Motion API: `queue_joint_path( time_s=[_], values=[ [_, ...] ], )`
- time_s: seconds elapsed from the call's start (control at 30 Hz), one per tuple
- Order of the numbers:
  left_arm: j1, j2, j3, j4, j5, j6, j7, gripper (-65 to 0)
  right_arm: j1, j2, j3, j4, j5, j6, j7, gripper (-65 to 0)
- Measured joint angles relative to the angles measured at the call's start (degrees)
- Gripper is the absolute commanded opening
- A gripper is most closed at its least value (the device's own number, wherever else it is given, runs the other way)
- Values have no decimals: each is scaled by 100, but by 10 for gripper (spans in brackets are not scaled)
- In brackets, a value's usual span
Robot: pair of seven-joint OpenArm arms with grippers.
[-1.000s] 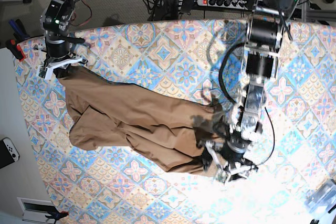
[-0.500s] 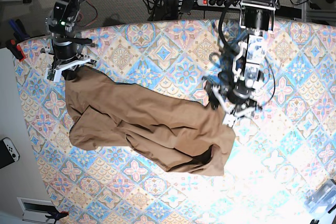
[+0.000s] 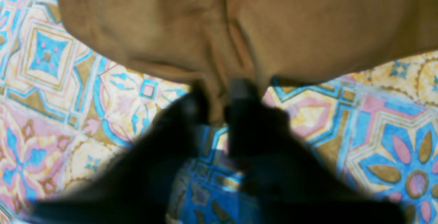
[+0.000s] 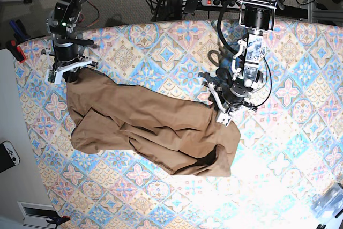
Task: Layout the t-shirt on the table in an organized manner, then fold the t-shirt properly
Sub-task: 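Drag the held shirt end toward the robot with the left gripper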
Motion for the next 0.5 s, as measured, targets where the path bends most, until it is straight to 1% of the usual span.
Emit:
queue_joint_path(
  time_s=[0.07, 0.1, 0.17, 0.23, 0.27, 0.37, 0.43, 0.47, 0.5],
  values=[
    [46, -7, -17, 214, 20, 20, 140, -650, 2, -2, -2, 0, 0, -2, 0, -650],
    [127, -11, -17, 509, 24, 17, 293, -650, 0, -2, -4, 0, 2, -2, -2, -650],
    [341, -9, -50, 1314, 20, 20, 623, -650, 2, -2, -7, 0, 4, 0, 2, -650],
    [658, 22, -291, 2299, -85, -50, 846, -650, 15, -2, -9, 0, 0, 0, -4, -650],
    [804, 7, -382, 2739, -87, -42, 916, -650, 24, 7, -9, 0, 0, -2, 0, -650],
    [1287, -33, -472, 3836, 17, 4, 1414, -650, 13, 0, -9, 0, 0, -2, -4, -650],
    [1502, -26, -463, 4179, 17, -9, 1523, -650, 15, -2, -9, 0, 2, 2, 2, -650],
    [1580, -24, -446, 4186, -2, -15, 1497, -650, 17, 0, -9, 0, 2, 2, 0, -650],
    [1613, -24, -426, 4148, 4, -57, 1628, -650, 17, 2, -9, 0, 2, 2, 0, -650]
  ],
)
